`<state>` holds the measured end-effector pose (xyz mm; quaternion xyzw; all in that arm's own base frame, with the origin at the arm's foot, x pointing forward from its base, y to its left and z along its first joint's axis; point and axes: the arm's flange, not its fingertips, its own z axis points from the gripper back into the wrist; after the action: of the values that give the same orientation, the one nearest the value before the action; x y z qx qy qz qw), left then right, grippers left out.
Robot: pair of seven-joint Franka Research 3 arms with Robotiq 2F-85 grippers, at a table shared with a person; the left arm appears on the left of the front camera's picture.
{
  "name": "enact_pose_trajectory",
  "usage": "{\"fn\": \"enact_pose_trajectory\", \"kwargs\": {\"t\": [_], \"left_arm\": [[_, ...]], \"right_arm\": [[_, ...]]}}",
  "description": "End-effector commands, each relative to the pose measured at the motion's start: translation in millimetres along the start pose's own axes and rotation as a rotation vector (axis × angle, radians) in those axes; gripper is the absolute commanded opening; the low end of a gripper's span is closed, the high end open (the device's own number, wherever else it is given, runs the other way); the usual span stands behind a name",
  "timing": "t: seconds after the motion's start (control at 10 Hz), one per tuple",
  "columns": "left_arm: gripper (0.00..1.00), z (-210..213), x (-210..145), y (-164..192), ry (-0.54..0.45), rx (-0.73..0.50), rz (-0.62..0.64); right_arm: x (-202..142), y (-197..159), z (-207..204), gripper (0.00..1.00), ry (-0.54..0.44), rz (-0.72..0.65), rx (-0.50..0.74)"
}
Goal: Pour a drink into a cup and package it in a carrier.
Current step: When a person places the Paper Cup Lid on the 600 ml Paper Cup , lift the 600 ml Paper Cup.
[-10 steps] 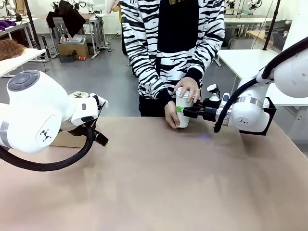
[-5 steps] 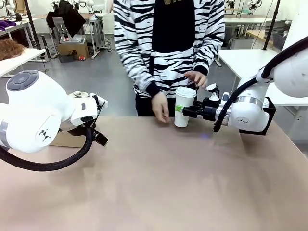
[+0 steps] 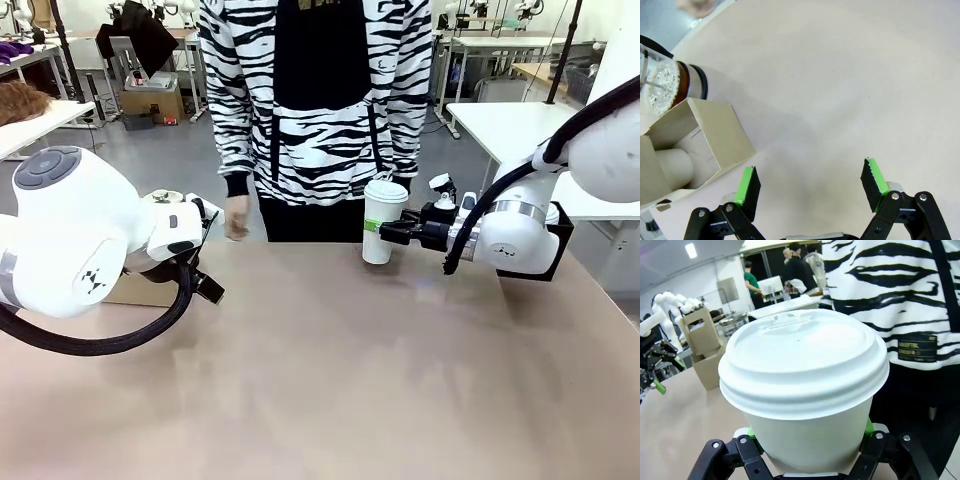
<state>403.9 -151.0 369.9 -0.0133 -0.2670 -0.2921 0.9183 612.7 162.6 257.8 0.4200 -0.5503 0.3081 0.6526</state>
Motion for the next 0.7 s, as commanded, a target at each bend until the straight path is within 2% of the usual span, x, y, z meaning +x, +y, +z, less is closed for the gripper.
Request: {"fn": "enact_pose_trajectory", "kwargs": {"t": [0.0, 0.6], "left_arm": [[1.0, 0.6, 0.1, -0.3, -0.001, -0.001, -0.001], [1.0, 0.6, 0.1, -0.3, -0.001, -0.001, -0.001]], "right_arm": [[5.7, 2.5, -1.6, 0.8, -0.012, -0.004, 0.001], [5.7, 2.5, -1.6, 0.8, -0.012, -0.004, 0.001]]}}
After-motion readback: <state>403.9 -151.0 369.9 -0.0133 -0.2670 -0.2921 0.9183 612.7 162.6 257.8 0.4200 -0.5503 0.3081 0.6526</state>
